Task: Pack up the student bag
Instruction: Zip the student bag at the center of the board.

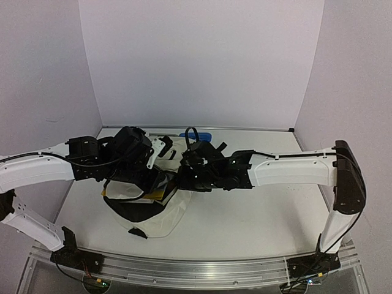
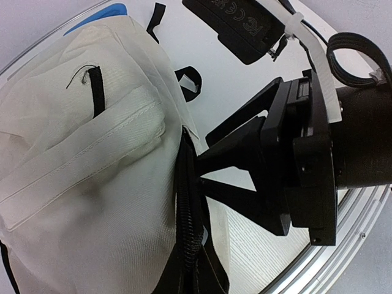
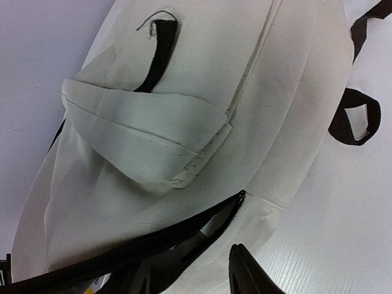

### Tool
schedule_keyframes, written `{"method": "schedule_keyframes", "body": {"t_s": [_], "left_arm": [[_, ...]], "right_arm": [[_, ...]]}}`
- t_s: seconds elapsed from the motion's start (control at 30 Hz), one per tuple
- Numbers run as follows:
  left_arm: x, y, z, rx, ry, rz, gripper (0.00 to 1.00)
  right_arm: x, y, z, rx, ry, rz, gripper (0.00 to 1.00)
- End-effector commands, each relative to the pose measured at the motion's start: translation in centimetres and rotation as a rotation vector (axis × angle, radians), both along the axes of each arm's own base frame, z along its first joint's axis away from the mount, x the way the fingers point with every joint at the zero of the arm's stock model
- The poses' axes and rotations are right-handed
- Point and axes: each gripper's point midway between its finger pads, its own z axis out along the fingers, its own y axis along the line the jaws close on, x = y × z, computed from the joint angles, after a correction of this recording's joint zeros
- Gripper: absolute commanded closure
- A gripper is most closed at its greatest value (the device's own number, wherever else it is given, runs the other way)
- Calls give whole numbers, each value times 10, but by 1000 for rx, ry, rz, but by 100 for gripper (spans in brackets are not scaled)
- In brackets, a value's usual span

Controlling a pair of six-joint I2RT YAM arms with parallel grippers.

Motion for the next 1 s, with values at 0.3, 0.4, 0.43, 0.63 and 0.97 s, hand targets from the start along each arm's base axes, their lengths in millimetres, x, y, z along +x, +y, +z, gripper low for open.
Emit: {"method": "schedule_keyframes", "body": {"t_s": [0.3,0.4,0.43,0.63,0.97], "left_arm": [[5,-14,19,-93,-24,-9,100],[5,-14,18,-93,-22,-7,100],[5,-14,18,-91,-22,-7,100],[4,-20,15,-97,-7,-26,100],[1,-24,12,-97,9,-46,100]], "right_arm": [[12,9,-10,-55,-54,-78,58],[15,3,-4,-69,-71,-107,67],[15,1,0,-65,-76,-114,69],[16,-21,14,-65,-106,-169,71],[21,-48,11,-96,-105,-203,73]]}}
